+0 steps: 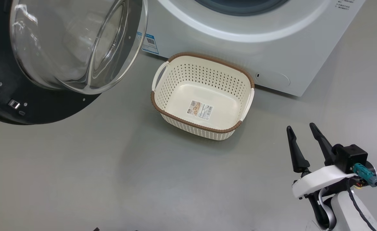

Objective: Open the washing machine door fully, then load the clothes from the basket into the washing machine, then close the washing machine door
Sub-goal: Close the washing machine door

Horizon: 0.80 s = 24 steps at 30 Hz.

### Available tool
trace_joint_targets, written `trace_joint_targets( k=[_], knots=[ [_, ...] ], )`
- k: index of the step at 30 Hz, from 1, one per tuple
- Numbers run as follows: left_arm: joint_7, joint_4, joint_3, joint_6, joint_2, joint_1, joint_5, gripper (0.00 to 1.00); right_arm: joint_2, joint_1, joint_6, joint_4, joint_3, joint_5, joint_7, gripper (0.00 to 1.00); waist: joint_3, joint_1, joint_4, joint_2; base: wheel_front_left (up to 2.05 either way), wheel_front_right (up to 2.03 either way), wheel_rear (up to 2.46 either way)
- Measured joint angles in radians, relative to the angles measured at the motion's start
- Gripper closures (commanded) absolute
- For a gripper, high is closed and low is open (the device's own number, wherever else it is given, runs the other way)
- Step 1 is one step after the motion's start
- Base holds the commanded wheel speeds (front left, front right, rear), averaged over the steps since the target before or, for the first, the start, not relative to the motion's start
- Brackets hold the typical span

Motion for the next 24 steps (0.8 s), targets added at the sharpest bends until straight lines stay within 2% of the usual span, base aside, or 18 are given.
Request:
trace_joint_targets(
  k=[4,12,24],
  knots=[
    [0.052,0.012,0.014,0.023,0.033,-0.033,-0.051,1.00,-0.011,-0.017,0.000,-0.004,-0.003,-0.001,0.000,0.00,0.021,0.0000,-0.012,0.0000,0.00,0.00,0.00],
    [0.125,0.049,0.013,0.026,0.088,-0.069,-0.070,1.00,-0.031,-0.026,0.000,-0.004,-0.004,-0.002,0.000,0.00,0.050,0.0000,-0.031,0.0000,0.00,0.00,0.00],
    [0.218,0.101,0.007,0.006,0.106,-0.088,-0.121,1.00,-0.047,-0.042,0.000,-0.004,0.003,-0.003,0.000,0.00,0.068,0.0000,-0.058,0.0000,0.00,0.00,0.00]
  ],
)
